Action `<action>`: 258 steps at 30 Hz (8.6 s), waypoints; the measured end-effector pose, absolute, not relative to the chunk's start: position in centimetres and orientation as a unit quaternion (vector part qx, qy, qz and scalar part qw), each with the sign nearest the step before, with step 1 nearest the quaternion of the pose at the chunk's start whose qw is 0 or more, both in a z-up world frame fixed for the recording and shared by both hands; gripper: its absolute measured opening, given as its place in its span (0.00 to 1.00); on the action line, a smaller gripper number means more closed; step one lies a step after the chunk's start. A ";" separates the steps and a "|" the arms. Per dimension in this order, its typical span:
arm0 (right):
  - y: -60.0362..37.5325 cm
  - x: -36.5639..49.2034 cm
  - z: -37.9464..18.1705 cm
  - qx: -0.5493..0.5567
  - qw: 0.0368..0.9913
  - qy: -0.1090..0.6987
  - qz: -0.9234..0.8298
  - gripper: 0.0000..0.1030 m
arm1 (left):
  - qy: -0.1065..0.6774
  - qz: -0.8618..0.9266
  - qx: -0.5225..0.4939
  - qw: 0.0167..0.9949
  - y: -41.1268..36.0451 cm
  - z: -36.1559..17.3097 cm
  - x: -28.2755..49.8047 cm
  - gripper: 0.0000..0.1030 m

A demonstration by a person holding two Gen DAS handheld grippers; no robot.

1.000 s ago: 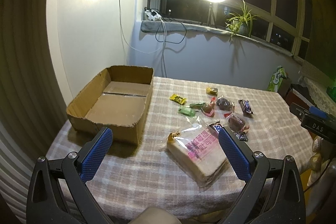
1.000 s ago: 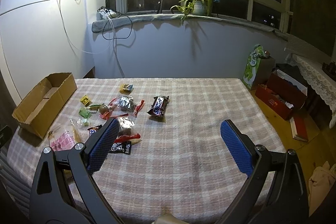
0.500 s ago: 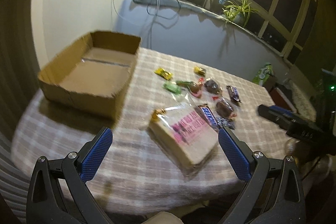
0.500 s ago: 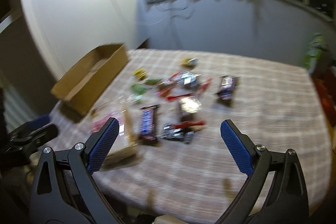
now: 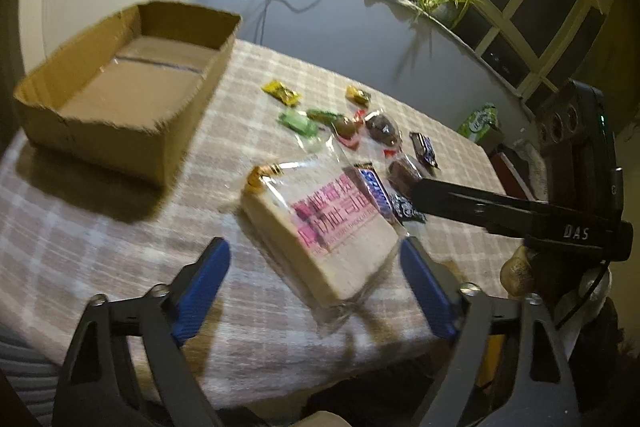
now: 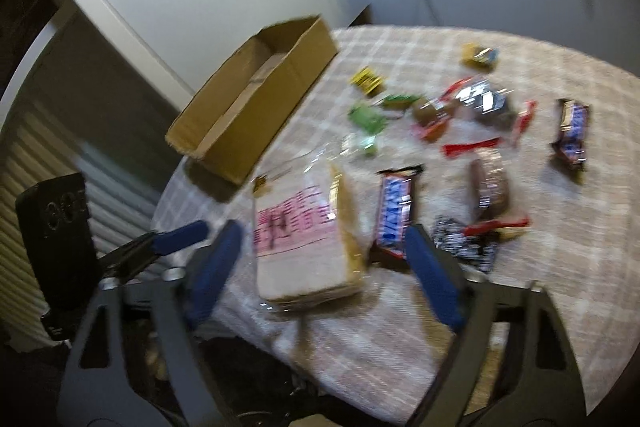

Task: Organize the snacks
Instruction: 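Move the right gripper to the bag of sliced toast and close on it, then lift the toast bag with the right gripper and lower it into the cardboard box, then open the right gripper and move it back over the candies, then grasp a Snickers bar with the left gripper while the right gripper grasps the bagged brown candy, then carry the Snickers with the left gripper into the box while the right gripper drops the brown candy there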

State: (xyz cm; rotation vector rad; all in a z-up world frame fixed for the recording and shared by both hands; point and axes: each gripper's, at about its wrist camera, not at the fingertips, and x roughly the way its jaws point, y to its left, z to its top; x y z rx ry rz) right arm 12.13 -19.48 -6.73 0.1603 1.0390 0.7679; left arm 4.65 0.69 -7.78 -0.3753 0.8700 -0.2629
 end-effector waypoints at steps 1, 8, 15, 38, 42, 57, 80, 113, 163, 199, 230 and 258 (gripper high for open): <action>-19.1 12.3 -7.0 0.073 0.792 0.489 0.359 0.70 | 0.421 -0.128 -0.185 0.878 0.7 -8.1 4.8 0.80; -17.8 13.5 -8.5 0.070 0.771 0.514 0.370 0.54 | 0.440 -0.147 -0.204 0.862 0.5 -9.4 5.6 0.68; -17.5 14.5 -9.3 0.072 0.759 0.531 0.370 0.49 | 0.452 -0.149 -0.216 0.853 0.5 -10.3 6.6 0.62; -16.6 14.4 -8.7 0.065 0.756 0.534 0.374 0.43 | 0.430 -0.142 -0.166 0.876 -0.3 -8.7 7.2 0.56; -16.2 14.3 -7.7 0.061 0.761 0.525 0.376 0.43 | 0.419 -0.141 -0.159 0.883 -0.1 -8.0 7.0 0.56; -12.6 15.6 -4.0 0.044 0.773 0.495 0.395 0.43 | 0.378 -0.123 -0.144 0.906 3.0 -5.1 8.5 0.56; -2.6 19.9 -2.1 0.006 0.759 0.477 0.443 0.43 | 0.347 -0.055 -0.150 0.924 10.4 -3.6 11.2 0.56; 2.0 21.7 -4.0 -0.029 0.758 0.484 0.436 0.43 | 0.370 -0.009 -0.156 0.916 14.8 -5.3 12.2 0.56; -24.4 18.4 -8.5 -0.058 0.845 0.468 0.253 0.53 | 0.441 -0.166 -0.092 0.877 -5.9 -8.5 12.0 0.56; -23.0 19.3 -10.3 -0.071 0.831 0.490 0.254 0.33 | 0.463 -0.167 -0.037 0.870 -8.8 -10.8 14.5 0.26; -11.6 21.0 -1.5 -0.087 0.847 0.411 0.325 0.33 | 0.381 -0.064 -0.086 0.918 5.6 -4.2 12.4 0.26; 2.6 24.7 -3.7 -0.140 0.812 0.425 0.376 0.33 | 0.383 0.029 -0.126 0.915 15.5 -5.7 12.8 0.26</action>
